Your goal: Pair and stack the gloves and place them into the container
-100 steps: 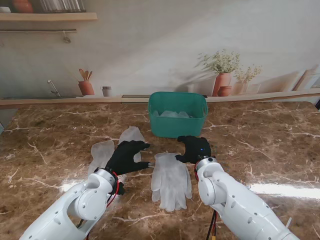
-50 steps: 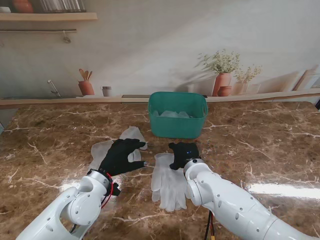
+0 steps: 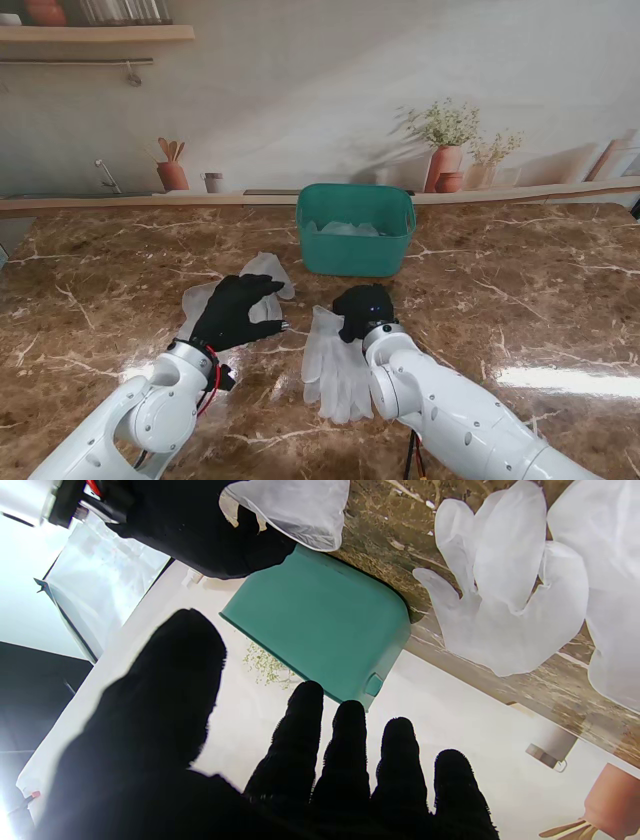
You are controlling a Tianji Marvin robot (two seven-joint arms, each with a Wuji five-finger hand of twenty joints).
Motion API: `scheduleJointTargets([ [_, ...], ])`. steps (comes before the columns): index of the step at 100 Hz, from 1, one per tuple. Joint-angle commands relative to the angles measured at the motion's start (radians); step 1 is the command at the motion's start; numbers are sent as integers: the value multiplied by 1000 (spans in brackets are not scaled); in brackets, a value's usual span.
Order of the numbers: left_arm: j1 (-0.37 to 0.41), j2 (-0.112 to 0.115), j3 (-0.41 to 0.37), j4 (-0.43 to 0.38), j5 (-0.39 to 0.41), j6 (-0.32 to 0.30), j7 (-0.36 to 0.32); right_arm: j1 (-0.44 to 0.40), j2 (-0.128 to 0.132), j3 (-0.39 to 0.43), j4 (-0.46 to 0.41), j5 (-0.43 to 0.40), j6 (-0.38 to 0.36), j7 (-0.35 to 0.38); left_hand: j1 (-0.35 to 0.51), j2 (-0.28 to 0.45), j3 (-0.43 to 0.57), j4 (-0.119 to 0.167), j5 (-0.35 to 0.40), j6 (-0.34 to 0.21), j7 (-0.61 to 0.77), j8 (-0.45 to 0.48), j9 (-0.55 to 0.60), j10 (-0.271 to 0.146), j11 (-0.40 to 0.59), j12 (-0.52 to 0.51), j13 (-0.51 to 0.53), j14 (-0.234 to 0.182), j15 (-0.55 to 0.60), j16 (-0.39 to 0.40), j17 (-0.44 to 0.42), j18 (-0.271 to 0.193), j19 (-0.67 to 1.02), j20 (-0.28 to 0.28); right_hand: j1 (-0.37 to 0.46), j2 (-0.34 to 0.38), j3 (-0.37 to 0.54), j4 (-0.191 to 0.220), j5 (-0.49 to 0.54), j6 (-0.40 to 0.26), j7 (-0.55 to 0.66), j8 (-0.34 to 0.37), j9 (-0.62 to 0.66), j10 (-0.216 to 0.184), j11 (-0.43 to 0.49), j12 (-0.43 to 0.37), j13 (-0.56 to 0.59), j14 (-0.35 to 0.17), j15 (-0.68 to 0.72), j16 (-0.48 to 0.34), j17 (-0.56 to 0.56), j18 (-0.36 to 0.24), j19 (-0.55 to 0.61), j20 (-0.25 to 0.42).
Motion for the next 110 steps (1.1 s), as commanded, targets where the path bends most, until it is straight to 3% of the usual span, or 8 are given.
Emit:
scheduleJointTargets([
  [1, 9, 3, -3, -5, 5, -3, 5, -44, 4, 14, 0, 15, -14, 8, -19, 34, -26, 27, 23, -27, 14, 6, -2, -31, -23, -15, -13, -53, -45, -13, 0, -22, -37, -14, 50, -55, -73, -44, 35, -35, 30, 15, 4, 39, -99, -151, 57, 22, -87, -95, 32, 2, -1, 30],
  [8, 11, 3, -6, -7, 7, -5, 7, -63, 3, 53, -17, 24, -44, -10, -20, 34, -29, 27, 24, -32, 16, 7, -2, -32, -24, -15, -13, -53, -45, -14, 0, -20, -36, -15, 73, -56, -59, -39, 29, -19, 36, 28, 240, 31, -105, -261, 320, 32, -109, -155, 182, 20, 48, 4],
  [16, 11, 4, -8, -7, 8, -7, 6, -75, -1, 93, -21, 46, -104, -40, -19, 36, -31, 28, 25, -30, 18, 8, -1, -31, -24, -15, -12, -50, -45, -14, 0, -17, -34, -14, 91, -75, -34, -36, 45, 6, 60, 23, 436, 20, -98, -219, 510, 27, -68, -153, 332, 27, 132, -49],
  [28, 9, 4, -10, -7, 8, -10, 3, -69, -3, 128, -17, 43, -142, -73, -17, 35, -34, 29, 25, -31, 19, 9, -1, -31, -25, -16, -12, -51, -45, -14, -1, -19, -31, -12, 95, -136, 9, -50, 79, -5, 69, 19, 573, 13, -40, -204, 663, 10, 9, -118, 473, 18, 231, -106],
  [58, 8, 6, -15, -10, 17, -15, 0, -23, -17, 190, 29, 63, -187, -140, -17, 39, -43, 29, 29, -34, 22, 11, 1, -31, -26, -16, -13, -54, -47, -15, -3, -16, -32, -15, 115, -172, 18, -63, 105, -14, 62, -25, 600, 22, -30, -220, 670, 12, 14, -103, 482, 0, 213, -141],
  [67, 10, 5, -17, -12, 19, -14, 3, -30, -19, 214, 27, 73, -200, -158, -16, 40, -47, 30, 30, -34, 23, 11, 2, -32, -25, -16, -12, -54, -46, -15, -2, -16, -33, -17, 126, -149, 4, -54, 95, 25, 102, -205, 608, 44, -30, -249, 670, 19, 3, -106, 473, 4, 201, -141],
  [75, 12, 5, -19, -12, 21, -15, 5, -55, -17, 241, 9, 70, -216, -172, -14, 43, -50, 30, 30, -33, 22, 11, 1, -32, -26, -16, -12, -54, -46, -15, -2, -15, -34, -19, 127, -119, 0, -45, 92, 34, 117, -296, 610, 54, -35, -263, 667, 21, -2, -108, 461, 7, 193, -137],
  [110, 9, 4, -13, -7, 15, -26, 10, -269, 39, 348, -163, -77, -364, -180, -7, 48, -62, 32, 30, -35, 22, 11, 0, -30, -27, -17, -14, -54, -47, -16, -2, -15, -36, -23, 110, -94, 7, -34, 86, 15, 119, -309, 599, 34, -38, -258, 640, 16, -19, -110, 404, 18, 203, -121],
])
